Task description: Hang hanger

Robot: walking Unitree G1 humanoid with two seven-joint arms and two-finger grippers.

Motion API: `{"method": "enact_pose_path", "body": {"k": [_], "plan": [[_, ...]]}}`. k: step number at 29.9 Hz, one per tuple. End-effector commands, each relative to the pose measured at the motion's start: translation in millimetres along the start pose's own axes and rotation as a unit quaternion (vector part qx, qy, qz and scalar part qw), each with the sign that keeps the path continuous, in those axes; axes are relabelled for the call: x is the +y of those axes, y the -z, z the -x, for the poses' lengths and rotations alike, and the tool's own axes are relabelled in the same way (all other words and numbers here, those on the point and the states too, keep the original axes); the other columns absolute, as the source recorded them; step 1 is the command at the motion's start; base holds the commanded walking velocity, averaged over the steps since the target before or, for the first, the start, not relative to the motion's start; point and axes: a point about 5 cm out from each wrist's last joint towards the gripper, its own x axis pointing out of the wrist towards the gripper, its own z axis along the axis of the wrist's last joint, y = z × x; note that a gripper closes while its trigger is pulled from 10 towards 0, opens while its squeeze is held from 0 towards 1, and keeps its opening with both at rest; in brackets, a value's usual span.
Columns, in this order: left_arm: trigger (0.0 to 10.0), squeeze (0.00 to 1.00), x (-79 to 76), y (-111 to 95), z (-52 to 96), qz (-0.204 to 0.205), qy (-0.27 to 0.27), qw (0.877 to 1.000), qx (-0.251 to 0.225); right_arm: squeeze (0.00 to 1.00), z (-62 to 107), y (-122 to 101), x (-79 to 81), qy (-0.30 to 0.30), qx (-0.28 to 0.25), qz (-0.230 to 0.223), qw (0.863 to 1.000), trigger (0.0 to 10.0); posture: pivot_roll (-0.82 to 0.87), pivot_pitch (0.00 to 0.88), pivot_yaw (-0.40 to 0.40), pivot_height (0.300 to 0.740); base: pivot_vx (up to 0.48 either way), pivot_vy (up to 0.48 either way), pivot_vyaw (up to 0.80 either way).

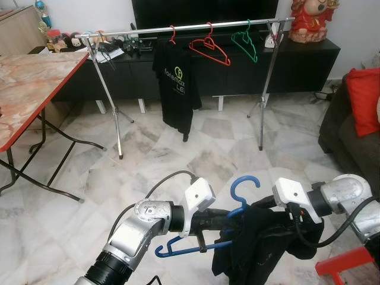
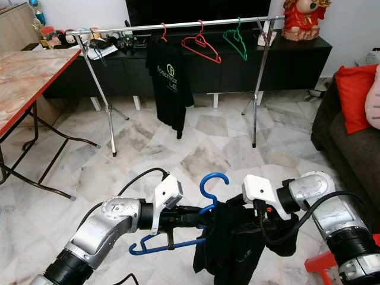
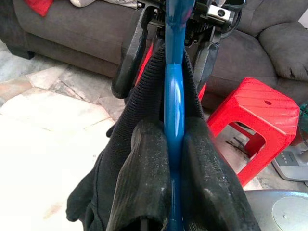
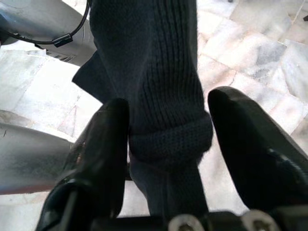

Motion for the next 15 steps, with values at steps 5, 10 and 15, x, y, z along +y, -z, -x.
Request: {"method": "enact_pose_path", "body": {"k": [5,10,15], "plan": [[10.0,0.00,-0.1,-10.9,-2.8,-0.024,0.011,1.000,-0.015,0.00,-1.4,-4.4,-3.1,0.001,-0.001,0.006,1.000,0.0,-0.09,0.000,0.034,0.740,0.000,0.000,0.00],[10.0,0.00,-0.5,-11.5,-3.8,-0.025,0.011,0.999,-0.016,0.00,-3.2,-5.0,-2.9,-0.002,-0.003,0.005,1.000,0.0,-0.10,0.000,0.033,0.740,0.000,0.000,0.00],[10.0,0.00,-0.4,-12.0,-4.6,-0.027,0.011,0.999,-0.017,0.00,-5.1,-5.4,-2.8,-0.005,-0.004,0.004,1.000,0.0,-0.09,0.000,0.031,0.740,0.000,0.000,0.00]]}}
